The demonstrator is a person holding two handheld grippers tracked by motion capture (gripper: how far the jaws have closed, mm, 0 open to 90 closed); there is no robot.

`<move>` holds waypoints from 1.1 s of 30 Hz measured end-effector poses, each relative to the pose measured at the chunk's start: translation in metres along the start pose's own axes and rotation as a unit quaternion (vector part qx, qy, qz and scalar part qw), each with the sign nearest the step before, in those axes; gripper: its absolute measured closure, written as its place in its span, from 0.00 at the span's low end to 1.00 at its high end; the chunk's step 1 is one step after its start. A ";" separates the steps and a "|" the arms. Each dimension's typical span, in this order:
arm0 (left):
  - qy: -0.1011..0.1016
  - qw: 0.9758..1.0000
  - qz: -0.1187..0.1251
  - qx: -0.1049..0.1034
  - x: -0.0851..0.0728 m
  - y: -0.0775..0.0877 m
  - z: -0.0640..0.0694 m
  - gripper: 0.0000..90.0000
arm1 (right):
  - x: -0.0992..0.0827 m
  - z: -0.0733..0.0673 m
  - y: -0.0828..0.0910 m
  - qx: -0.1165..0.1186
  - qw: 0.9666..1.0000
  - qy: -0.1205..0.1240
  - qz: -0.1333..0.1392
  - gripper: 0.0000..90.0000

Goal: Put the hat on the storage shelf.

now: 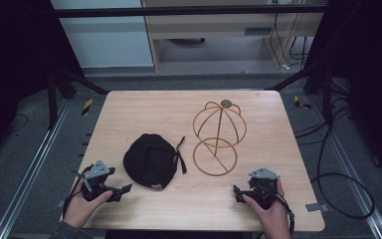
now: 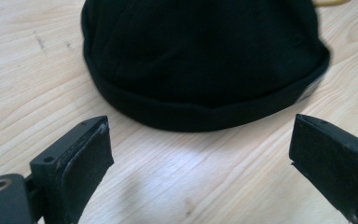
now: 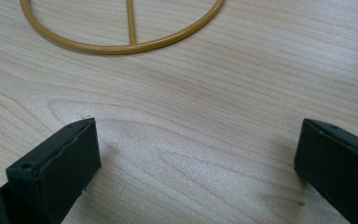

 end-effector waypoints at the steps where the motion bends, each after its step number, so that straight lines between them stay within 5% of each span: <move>1: 0.000 1.000 0.000 0.000 0.000 0.000 0.000 0.06 | 0.000 0.000 0.000 0.000 1.000 0.000 0.000 0.00; 5: -0.010 1.000 -0.009 0.004 0.014 0.007 0.016 0.07 | 0.000 0.000 0.000 -0.002 1.000 0.002 0.001 0.00; 7: -0.012 1.000 -0.012 -0.008 0.020 0.007 0.019 0.06 | 0.000 0.000 0.000 0.001 1.000 0.002 0.001 0.00; 11: -0.025 0.999 -0.031 0.005 0.033 0.004 0.018 0.06 | 0.000 0.000 0.000 0.003 1.000 0.004 0.001 0.00; 17: -0.061 0.997 -0.053 0.001 0.058 -0.005 0.022 0.08 | -0.001 0.001 0.001 0.005 1.000 0.011 0.001 0.00; 19: -0.083 0.994 -0.066 0.019 0.066 -0.011 0.022 0.09 | -0.002 0.001 0.001 0.008 1.000 0.012 0.001 0.00; 33: -0.080 0.992 -0.097 0.004 0.115 -0.034 0.009 0.20 | -0.003 0.000 0.002 0.009 1.000 0.015 0.001 0.00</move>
Point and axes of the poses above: each handheld gripper's, and its own axes: y roughly backward along the jaws, x roughly out of its top, z roughly to its right, the point moved 7 cm from there along -y, roughly forward along the jaws, and after that the axes turned 6 degrees about -z, right-handed, at the moved point
